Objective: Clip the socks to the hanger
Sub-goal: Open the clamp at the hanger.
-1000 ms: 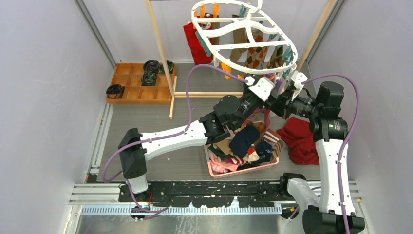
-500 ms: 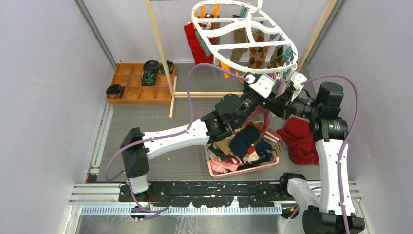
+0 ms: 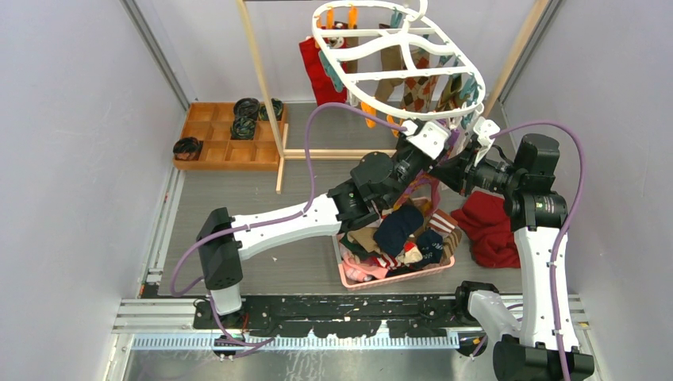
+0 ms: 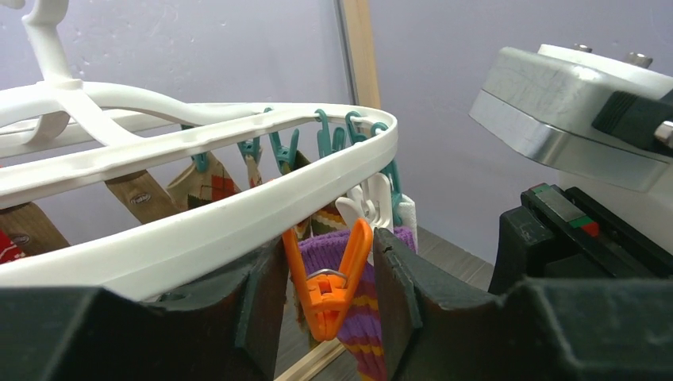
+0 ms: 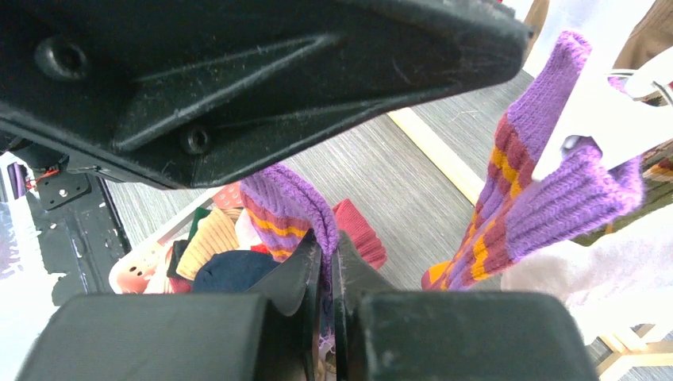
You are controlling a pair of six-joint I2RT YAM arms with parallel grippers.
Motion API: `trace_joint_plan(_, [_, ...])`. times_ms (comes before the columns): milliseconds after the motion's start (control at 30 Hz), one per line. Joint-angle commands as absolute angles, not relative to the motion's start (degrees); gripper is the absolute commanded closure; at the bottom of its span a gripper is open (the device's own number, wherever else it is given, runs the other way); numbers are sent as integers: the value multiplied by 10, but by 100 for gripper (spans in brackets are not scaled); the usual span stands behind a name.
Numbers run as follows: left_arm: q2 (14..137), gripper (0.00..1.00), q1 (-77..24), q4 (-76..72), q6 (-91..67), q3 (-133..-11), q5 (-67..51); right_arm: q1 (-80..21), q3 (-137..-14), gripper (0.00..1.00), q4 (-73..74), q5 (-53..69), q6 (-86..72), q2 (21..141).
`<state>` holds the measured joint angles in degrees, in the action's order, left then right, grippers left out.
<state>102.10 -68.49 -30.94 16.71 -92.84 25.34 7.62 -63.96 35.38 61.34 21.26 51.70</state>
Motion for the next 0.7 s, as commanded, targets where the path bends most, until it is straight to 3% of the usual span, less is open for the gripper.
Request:
trace_joint_plan(0, [1009,58,-686,-317,154,-960,265,78,-644,96,347,608,220,510])
trace_joint_plan(333, [991,82,-685,-249,74,-985,275,78,-653,96,343,606,198,524])
trace_joint_plan(667, [974,84,-668,-161,-39,-1015,243,78,-684,96,342,614,148,549])
